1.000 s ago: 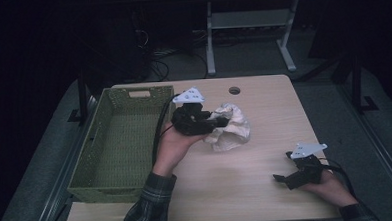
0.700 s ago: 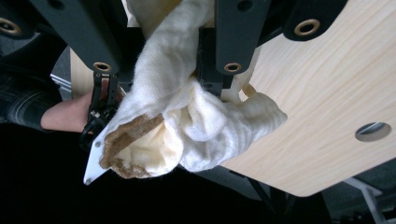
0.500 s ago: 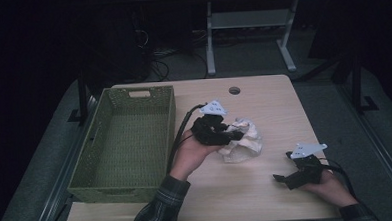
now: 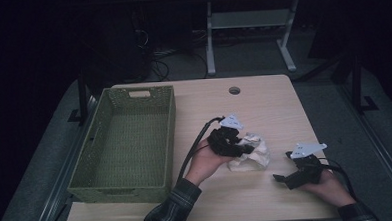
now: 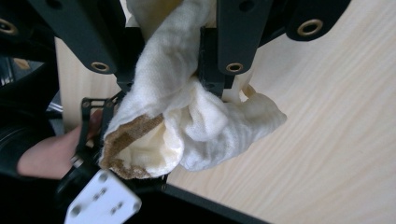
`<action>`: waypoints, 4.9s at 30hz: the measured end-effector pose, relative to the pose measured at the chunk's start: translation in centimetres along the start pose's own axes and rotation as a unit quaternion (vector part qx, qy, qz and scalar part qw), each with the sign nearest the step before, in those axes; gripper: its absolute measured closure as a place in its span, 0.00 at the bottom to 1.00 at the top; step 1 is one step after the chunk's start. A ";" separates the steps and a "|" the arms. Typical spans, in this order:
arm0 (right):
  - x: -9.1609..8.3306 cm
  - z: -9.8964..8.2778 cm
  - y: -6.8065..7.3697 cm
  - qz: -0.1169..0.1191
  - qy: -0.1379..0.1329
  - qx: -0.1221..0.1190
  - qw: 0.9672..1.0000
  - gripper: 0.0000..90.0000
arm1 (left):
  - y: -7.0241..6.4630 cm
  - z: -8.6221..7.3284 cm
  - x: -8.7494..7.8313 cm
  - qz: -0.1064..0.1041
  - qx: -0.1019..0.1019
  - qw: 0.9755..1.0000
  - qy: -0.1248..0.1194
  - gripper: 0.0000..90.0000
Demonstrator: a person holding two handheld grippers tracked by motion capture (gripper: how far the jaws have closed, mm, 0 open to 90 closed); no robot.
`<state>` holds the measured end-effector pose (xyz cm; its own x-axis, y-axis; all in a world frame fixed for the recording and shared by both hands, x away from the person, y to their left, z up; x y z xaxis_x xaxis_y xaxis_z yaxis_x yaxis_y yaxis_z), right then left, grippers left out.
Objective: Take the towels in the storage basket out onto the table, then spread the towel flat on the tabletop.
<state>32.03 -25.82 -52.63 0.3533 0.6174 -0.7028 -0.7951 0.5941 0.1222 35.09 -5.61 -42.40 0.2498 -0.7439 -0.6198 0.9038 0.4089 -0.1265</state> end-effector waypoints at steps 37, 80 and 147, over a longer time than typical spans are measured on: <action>0.0 0.3 0.1 0.016 0.022 -0.014 1.000 0.03 | 1.9 -4.5 -1.2 0.041 -0.035 0.998 -0.012 0.41; -1.3 6.2 0.4 0.118 -0.091 -0.032 0.988 0.83 | 2.3 -4.5 -1.7 0.070 -0.023 0.997 -0.022 0.97; -3.3 6.6 -2.7 0.073 -0.105 0.008 0.992 0.75 | 3.3 -3.7 -0.4 0.119 -0.013 0.993 -0.026 0.65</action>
<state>36.31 -26.08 -45.97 0.3315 0.7898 -0.5161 -0.8374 0.4983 0.2245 36.63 -1.99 -45.44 0.4730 -0.6510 -0.5937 0.8082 0.5889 -0.0019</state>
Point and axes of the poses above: each handheld gripper's, and its own axes: x roughly forward along the jaws, z roughly out of its top, y roughly to its left, the point moved 6 cm from there along x, roughly forward along the jaws, and after that the axes turned 7 degrees about z, right-handed, at the moved point
